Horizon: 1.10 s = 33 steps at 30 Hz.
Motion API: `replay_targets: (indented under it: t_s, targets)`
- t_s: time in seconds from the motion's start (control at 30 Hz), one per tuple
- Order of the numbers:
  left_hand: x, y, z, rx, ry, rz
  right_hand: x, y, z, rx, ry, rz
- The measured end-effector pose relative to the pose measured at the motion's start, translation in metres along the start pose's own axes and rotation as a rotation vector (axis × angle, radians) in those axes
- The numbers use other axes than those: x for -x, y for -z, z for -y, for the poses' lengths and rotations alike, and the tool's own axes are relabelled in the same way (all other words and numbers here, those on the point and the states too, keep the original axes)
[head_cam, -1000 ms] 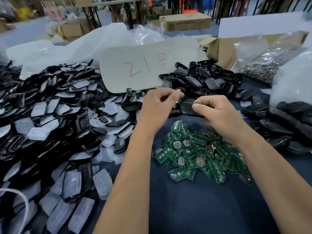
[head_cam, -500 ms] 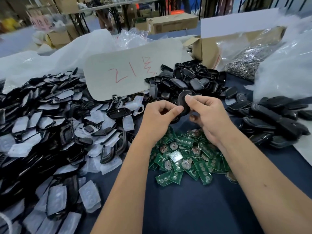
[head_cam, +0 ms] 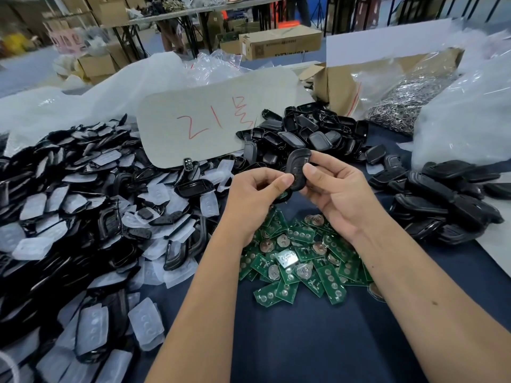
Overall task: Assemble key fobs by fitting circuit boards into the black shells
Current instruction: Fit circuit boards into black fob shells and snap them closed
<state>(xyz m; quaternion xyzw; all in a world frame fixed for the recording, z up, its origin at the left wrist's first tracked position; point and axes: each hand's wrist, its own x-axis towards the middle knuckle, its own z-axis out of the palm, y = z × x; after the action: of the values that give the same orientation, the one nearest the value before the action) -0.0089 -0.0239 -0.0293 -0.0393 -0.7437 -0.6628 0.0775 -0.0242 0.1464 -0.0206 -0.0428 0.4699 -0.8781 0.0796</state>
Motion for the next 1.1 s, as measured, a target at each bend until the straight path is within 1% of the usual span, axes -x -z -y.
replay_targets:
  t_s: [0.1,0.2,0.23,0.3,0.37,0.43,0.53,0.6,0.67,0.77,0.83,0.9,0.97,1.1]
  targets:
    - [0.002,-0.002,-0.003,0.013,-0.015,0.013,0.000,0.000,0.001,-0.023,-0.013,-0.003]
    - [0.001,-0.006,-0.007,-0.019,-0.036,-0.039,-0.002,-0.002,-0.002,0.002,-0.001,-0.107]
    - [0.000,-0.007,-0.007,-0.082,-0.057,-0.077,-0.003,-0.003,-0.004,0.057,0.031,-0.166]
    - [-0.001,-0.012,-0.008,-0.289,-0.129,-0.169,-0.002,-0.007,-0.011,0.241,0.132,-0.274]
    - [0.001,-0.018,-0.010,-0.485,-0.237,-0.234,-0.001,-0.010,-0.018,0.360,0.221,-0.287]
    - [0.003,-0.021,-0.010,-0.600,-0.333,-0.242,0.001,-0.014,-0.022,0.399,0.245,-0.274]
    - [0.003,-0.023,-0.010,-0.649,-0.386,-0.213,0.000,-0.014,-0.021,0.339,0.210,-0.307]
    - [0.003,-0.022,-0.010,-0.610,-0.391,-0.179,-0.001,-0.013,-0.018,0.269,0.162,-0.293]
    - [0.003,-0.020,-0.011,-0.477,-0.333,-0.183,-0.002,-0.010,-0.012,0.173,0.099,-0.270]
    - [-0.001,-0.016,-0.010,-0.185,-0.096,-0.252,-0.003,-0.003,-0.002,-0.062,-0.024,-0.161]
    - [-0.002,-0.013,-0.009,0.022,0.037,-0.270,-0.003,0.002,0.003,-0.148,-0.072,-0.097]
    - [-0.002,-0.011,-0.008,0.142,0.113,-0.282,-0.004,0.004,0.003,-0.144,-0.088,-0.053]
    - [-0.002,-0.011,-0.008,0.193,0.157,-0.293,-0.004,0.005,0.003,-0.110,-0.096,-0.019]
    - [-0.001,-0.011,-0.008,0.255,0.176,-0.303,-0.004,0.004,0.002,-0.077,-0.098,0.010]
